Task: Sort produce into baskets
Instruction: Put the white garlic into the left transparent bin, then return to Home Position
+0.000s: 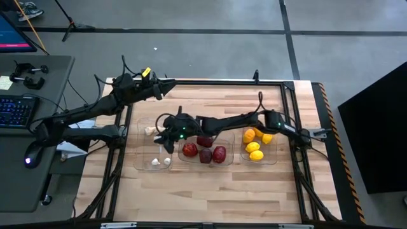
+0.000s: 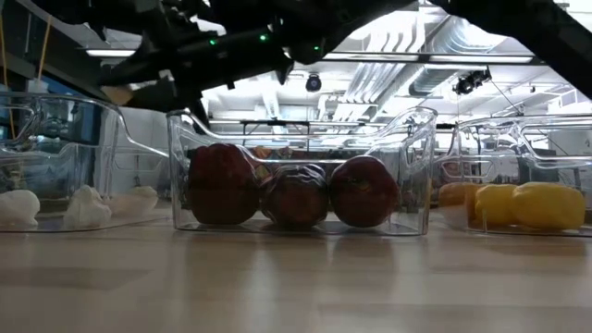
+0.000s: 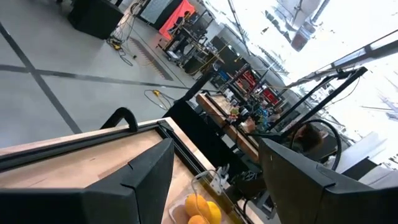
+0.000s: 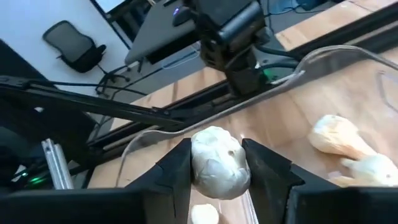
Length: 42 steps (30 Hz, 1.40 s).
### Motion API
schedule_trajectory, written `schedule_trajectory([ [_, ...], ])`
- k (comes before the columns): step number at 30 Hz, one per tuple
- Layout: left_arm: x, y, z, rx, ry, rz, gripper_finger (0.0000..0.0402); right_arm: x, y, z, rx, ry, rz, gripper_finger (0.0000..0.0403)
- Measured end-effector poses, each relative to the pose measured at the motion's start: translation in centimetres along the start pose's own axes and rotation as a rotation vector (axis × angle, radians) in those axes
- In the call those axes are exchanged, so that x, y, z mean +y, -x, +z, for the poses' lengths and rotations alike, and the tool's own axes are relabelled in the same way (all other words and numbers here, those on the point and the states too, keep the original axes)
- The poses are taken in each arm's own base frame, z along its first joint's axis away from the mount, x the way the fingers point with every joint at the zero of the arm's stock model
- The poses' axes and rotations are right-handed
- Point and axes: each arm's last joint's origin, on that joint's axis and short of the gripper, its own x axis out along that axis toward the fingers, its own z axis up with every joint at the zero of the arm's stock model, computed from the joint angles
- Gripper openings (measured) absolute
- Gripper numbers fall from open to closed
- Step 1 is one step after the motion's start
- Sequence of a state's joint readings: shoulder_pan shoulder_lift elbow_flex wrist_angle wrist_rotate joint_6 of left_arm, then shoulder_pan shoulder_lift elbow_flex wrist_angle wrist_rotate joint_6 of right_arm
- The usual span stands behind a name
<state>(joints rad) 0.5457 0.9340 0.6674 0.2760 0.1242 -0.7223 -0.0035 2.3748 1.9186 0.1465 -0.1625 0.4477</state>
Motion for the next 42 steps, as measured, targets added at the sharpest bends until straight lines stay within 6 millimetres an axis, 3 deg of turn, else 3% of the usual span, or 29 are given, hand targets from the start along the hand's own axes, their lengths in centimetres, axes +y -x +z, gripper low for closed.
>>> schedule_trajectory([
  [5,0.0,0.0,0.0,0.003,0.000,-0.004,0.0223,0.1,-0.2,0.0,0.019,0.044,0.021,0.0143],
  [14,-0.3,0.4,0.3,-0.013,-0.017,-0.026,0.0223,-0.1,0.2,0.1,0.074,0.047,0.034,0.0247],
  [21,-2.0,2.8,1.4,-0.066,-0.122,-0.133,0.0223,-0.8,4.3,2.9,0.273,0.178,0.021,0.0249],
  [26,-3.0,5.4,2.0,-0.097,-0.172,-0.171,0.0223,-0.9,8.9,5.3,0.385,0.290,-0.053,0.0224],
  [31,-3.2,7.3,1.9,-0.088,-0.186,-0.149,0.0223,-1.1,13.9,5.8,0.405,0.302,-0.088,0.0170],
  [37,-3.5,7.6,1.3,-0.098,-0.197,-0.147,0.0220,-0.8,20.6,3.0,0.343,0.241,-0.184,0.0077],
  [40,-2.9,7.0,-0.3,-0.123,-0.165,-0.199,0.0207,-0.3,24.1,0.9,0.286,0.160,-0.213,0.0023],
  [42,-2.2,6.6,-1.9,-0.134,-0.121,-0.217,0.0193,0.1,26.2,-0.5,0.235,0.114,-0.229,0.0007],
])
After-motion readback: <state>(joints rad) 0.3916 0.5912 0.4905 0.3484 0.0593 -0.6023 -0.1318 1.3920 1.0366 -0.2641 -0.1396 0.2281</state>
